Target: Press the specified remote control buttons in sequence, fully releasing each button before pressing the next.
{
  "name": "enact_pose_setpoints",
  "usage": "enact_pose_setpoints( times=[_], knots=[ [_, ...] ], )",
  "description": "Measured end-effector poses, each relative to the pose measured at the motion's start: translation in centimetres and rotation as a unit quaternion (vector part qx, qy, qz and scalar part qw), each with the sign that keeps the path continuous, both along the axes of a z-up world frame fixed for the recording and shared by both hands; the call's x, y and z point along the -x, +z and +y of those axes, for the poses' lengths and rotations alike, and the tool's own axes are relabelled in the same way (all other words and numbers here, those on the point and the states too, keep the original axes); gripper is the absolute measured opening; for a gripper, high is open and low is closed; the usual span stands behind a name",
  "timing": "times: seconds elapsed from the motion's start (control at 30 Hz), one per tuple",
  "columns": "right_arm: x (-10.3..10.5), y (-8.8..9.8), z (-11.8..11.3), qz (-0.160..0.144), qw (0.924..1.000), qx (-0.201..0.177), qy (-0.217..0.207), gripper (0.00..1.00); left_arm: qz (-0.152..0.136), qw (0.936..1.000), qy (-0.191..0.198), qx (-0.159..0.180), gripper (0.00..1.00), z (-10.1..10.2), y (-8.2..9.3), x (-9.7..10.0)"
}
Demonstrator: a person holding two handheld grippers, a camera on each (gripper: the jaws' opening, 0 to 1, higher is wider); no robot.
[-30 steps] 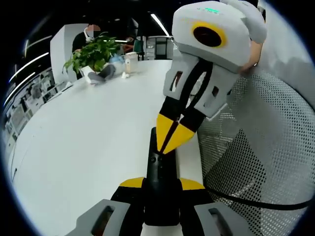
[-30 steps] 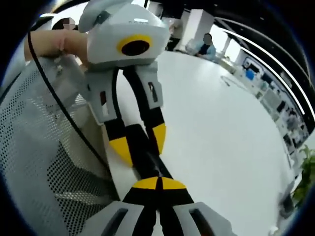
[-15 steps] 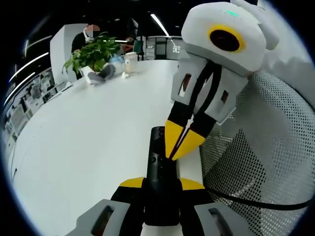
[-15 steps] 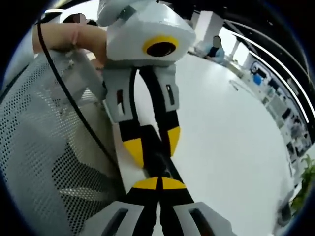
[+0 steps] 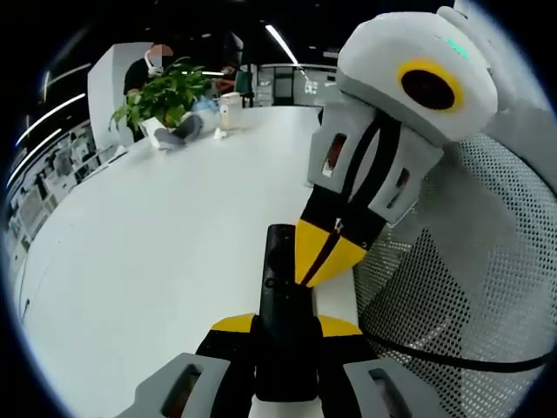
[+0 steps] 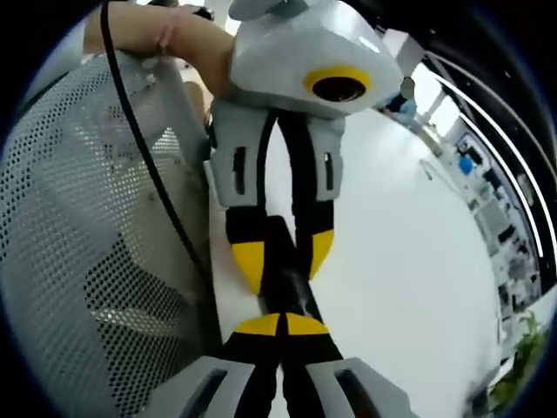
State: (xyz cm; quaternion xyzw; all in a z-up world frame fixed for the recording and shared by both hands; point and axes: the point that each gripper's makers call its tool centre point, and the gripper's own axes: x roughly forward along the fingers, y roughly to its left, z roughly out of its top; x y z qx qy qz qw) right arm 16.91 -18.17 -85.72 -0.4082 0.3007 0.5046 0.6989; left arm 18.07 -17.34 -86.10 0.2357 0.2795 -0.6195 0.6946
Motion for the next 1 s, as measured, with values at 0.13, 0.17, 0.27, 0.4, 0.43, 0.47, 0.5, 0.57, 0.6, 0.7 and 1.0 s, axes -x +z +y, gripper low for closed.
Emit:
enact_pose_setpoints(
  times=[0.13,0.17,0.27,0.4,0.43,0.47,0.5,0.57,0.6,0.7,1.0],
  knots=[
    [0.1,0.0,0.0,-0.007,0.9999,0.008,0.010,0.00,0.000,1.0000,0.000,0.000,0.24,0.0,0.0,0.0],
    [0.0,0.0,0.0,-0.008,0.9999,0.008,0.009,0.00,0.000,1.0000,0.000,0.000,0.24,0.0,0.0,0.0],
    [0.0,0.0,0.0,-0.007,1.0000,0.006,0.001,0.00,0.000,1.0000,-0.001,0.000,0.24,0.0,0.0,0.0],
    [-0.2,0.3,0.2,0.056,0.9947,-0.053,-0.068,0.00,-0.002,1.0000,-0.003,-0.001,0.24,0.0,0.0,0.0],
    [-0.3,0.3,0.2,0.070,0.9917,-0.066,-0.085,0.00,-0.002,1.0000,-0.003,-0.001,0.24,0.0,0.0,0.0],
    [-0.7,0.6,0.3,0.068,0.9902,-0.084,-0.089,0.00,-0.003,1.0000,-0.006,0.001,0.24,0.0,0.0,0.0],
    [-0.8,0.6,0.1,0.062,0.9915,-0.075,-0.086,0.00,-0.004,1.0000,-0.008,0.001,0.24,0.0,0.0,0.0],
    [-1.0,0.8,0.1,0.052,0.9919,-0.076,-0.088,0.00,-0.005,0.9999,-0.012,0.000,0.24,0.0,0.0,0.1],
    [-1.1,0.9,0.2,0.053,0.9913,-0.079,-0.092,0.00,-0.006,0.9998,-0.017,0.001,0.24,-0.1,0.0,0.1],
    [-1.1,0.4,-0.1,0.049,0.9925,-0.065,-0.092,0.00,-0.007,0.9996,-0.026,0.004,0.24,-0.4,0.1,0.3],
    [-1.1,0.4,0.0,0.041,0.9952,-0.044,-0.077,0.00,-0.005,0.9997,-0.022,0.006,0.24,-0.3,0.0,0.3]
  ],
)
